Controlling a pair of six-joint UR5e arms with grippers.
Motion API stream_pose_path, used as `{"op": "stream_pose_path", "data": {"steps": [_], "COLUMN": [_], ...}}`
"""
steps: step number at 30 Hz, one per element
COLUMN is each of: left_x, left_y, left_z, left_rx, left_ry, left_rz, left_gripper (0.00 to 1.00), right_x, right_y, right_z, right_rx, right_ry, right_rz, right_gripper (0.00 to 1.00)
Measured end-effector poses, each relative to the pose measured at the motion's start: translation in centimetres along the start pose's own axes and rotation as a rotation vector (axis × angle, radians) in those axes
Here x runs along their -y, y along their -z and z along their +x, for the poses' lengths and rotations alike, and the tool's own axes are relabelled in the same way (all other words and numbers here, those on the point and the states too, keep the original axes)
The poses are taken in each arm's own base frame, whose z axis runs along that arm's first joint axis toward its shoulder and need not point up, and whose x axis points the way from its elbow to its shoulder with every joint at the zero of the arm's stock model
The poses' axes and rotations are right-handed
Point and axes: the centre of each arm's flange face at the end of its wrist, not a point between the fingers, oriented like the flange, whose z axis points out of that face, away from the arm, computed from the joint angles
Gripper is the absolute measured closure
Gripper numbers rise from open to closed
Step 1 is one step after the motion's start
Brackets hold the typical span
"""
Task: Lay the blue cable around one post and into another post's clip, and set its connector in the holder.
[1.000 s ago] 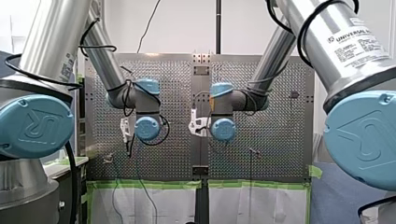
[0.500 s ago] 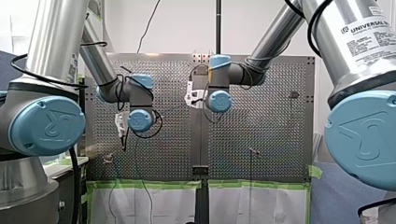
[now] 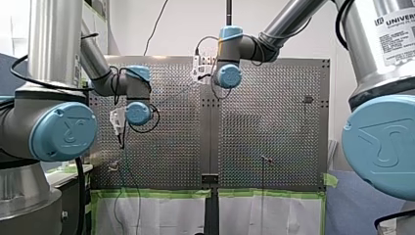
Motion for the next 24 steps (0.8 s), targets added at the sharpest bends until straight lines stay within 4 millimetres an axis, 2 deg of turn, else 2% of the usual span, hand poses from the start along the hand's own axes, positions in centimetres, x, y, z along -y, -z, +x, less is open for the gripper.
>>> {"op": "stream_pose_path", "data": {"steps": [7, 18, 24], "left_x": [-1.1, -2.6, -4.0], "left_y": [-1.1, -4.1, -5.3], "left_z": [-2.5, -8.5, -10.3], "left_rx": [0.027, 0.155, 0.192], "left_ry": [0.070, 0.205, 0.257], "left_rz": [-0.002, -0.046, -0.087], "left_gripper": [1.00, 1.00, 1.00], "right_x": [0.8, 2.8, 3.9], "right_y": [0.0, 0.0, -0.6], "right_z": [1.1, 1.9, 1.6], "right_rx": [0.011, 0.005, 0.017], "right_ry": [0.017, 0.012, 0.014], "right_rz": [0.018, 0.062, 0.082], "right_gripper": [0.98, 0.98, 0.98]}}
